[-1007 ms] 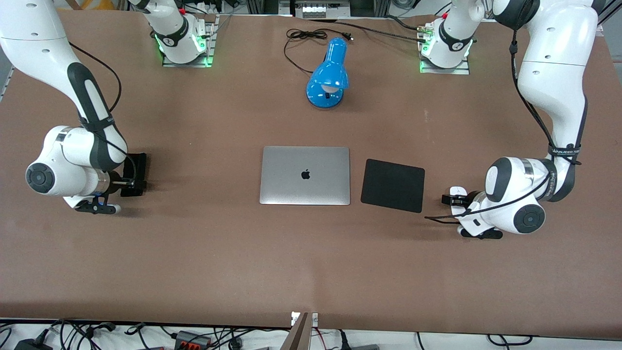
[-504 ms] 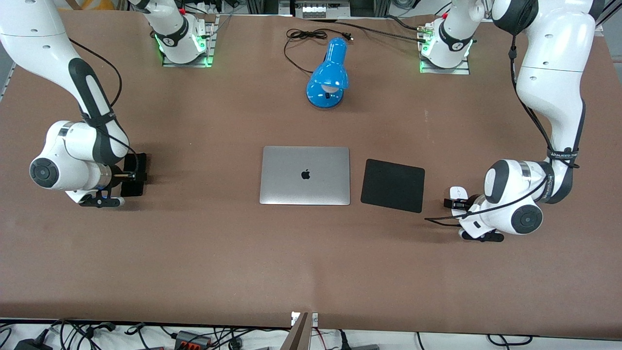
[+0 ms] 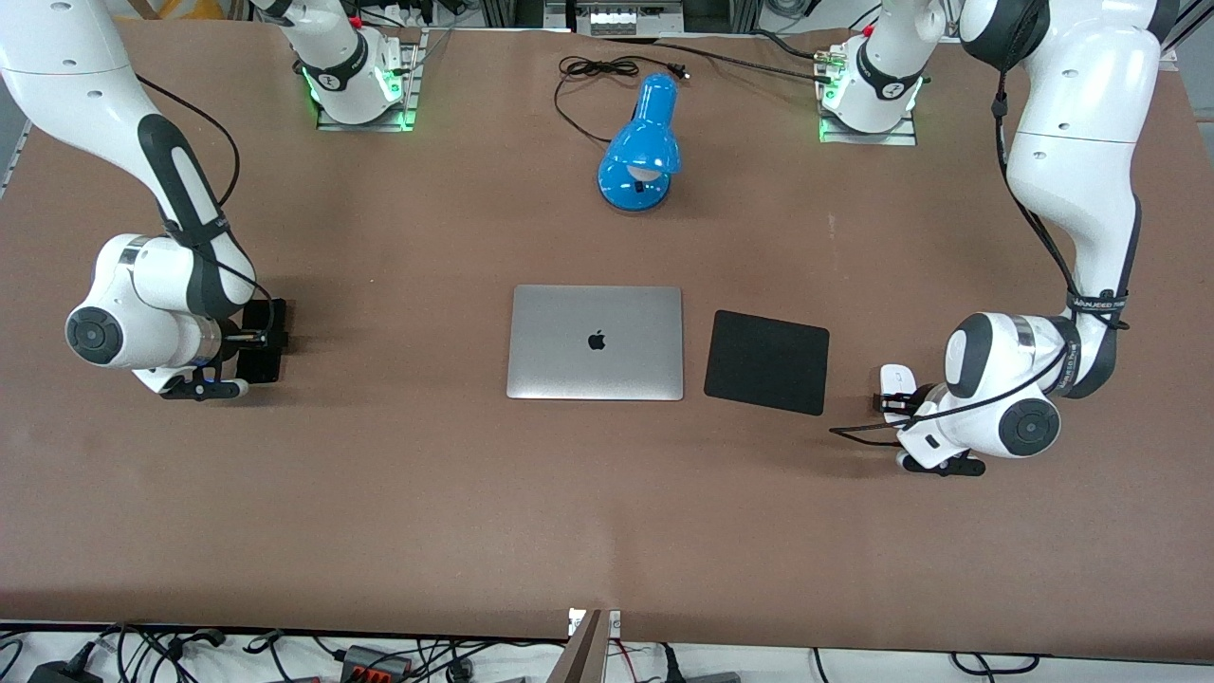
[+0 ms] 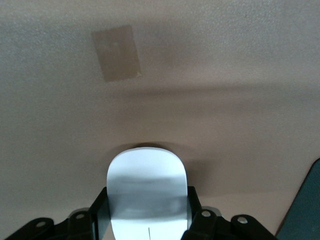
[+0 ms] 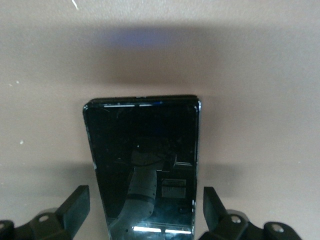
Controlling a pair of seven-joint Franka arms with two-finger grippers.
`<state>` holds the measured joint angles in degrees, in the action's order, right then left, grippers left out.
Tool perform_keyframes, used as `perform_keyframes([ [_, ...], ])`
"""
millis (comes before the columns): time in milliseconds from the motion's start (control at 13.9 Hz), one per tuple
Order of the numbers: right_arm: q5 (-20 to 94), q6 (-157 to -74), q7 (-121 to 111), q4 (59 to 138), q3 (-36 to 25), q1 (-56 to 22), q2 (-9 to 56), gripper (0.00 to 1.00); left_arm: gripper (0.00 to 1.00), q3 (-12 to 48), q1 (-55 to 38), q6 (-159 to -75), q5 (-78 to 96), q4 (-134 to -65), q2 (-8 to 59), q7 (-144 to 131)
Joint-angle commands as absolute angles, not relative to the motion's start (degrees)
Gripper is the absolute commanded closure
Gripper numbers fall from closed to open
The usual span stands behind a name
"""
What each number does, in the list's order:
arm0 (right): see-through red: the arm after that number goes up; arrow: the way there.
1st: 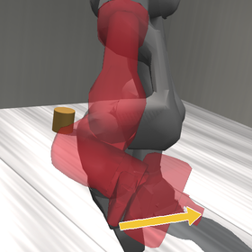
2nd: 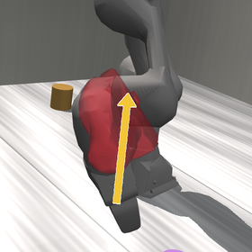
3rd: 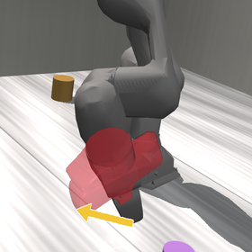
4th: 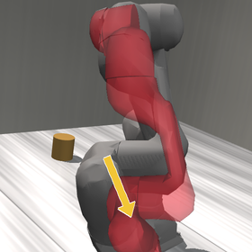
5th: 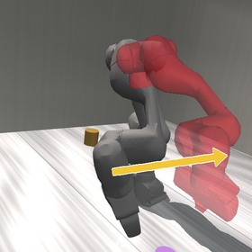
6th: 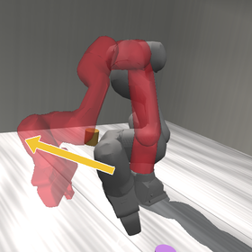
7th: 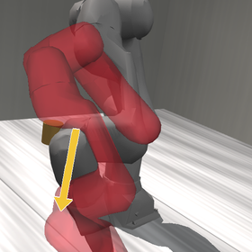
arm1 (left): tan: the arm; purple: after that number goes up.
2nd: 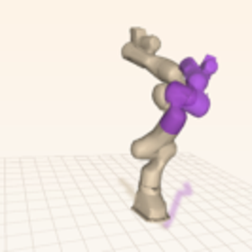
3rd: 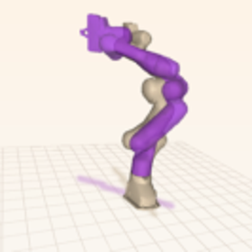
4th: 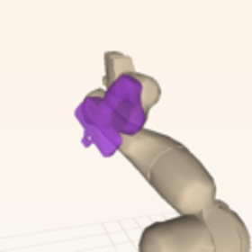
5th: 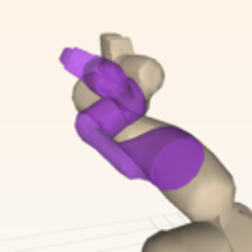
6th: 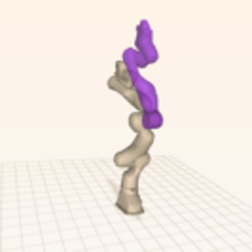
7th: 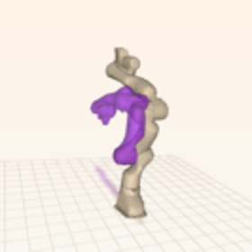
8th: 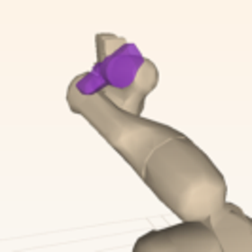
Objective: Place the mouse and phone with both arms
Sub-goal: 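Carry the phone toward the laptop while the left gripper sets mouse on pad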
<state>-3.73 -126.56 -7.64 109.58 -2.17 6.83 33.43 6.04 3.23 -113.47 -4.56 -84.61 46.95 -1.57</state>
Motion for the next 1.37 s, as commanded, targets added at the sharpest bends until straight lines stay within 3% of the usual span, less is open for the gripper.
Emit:
perform_keyframes([
  [0,-4.6,-127.4,-7.8,110.8,-1.8,7.3,33.0,0.00,0.67,7.5,2.7,-106.1,-5.0,-82.1,45.8,-4.8],
  [216,-4.6,-127.4,-7.8,111.4,-1.8,7.4,33.1,0.00,0.67,12.5,-1.0,-93.5,-4.7,-77.2,45.4,-15.2],
  [360,-4.6,-127.3,-7.9,111.4,-1.8,7.5,33.5,0.00,0.67,16.1,-1.2,-93.4,-2.7,-77.2,45.6,-16.6],
  [576,-4.6,-127.2,-7.9,111.3,-1.8,7.6,33.9,0.52,0.65,16.5,-3.3,-94.7,-0.5,-77.7,47.1,-16.6],
  [647,-4.6,-127.1,-7.8,111.2,-1.8,7.6,33.9,0.65,0.59,16.5,-3.8,-94.7,-0.5,-77.8,48.2,-16.7],
  [719,-4.3,-127.0,-7.8,111.1,-1.8,7.6,33.8,0.73,0.59,16.5,-4.2,-94.9,-0.9,-77.8,48.8,-16.6],
  [935,-4.3,-125.4,-8.6,110.5,-1.2,7.2,31.8,0.77,0.59,16.5,-5.4,-99.4,-1.1,-78.1,49.1,-15.9],
  [1151,-4.0,-120.0,-7.9,106.5,1.8,6.5,28.8,0.78,0.53,16.3,-5.7,-103.3,-1.6,-78.1,49.4,-15.8],
  [1295,-2.4,-116.4,-6.8,102.5,5.6,6.6,29.4,0.77,0.24,16.3,-5.7,-105.5,-4.0,-78.3,49.7,-16.1],
])
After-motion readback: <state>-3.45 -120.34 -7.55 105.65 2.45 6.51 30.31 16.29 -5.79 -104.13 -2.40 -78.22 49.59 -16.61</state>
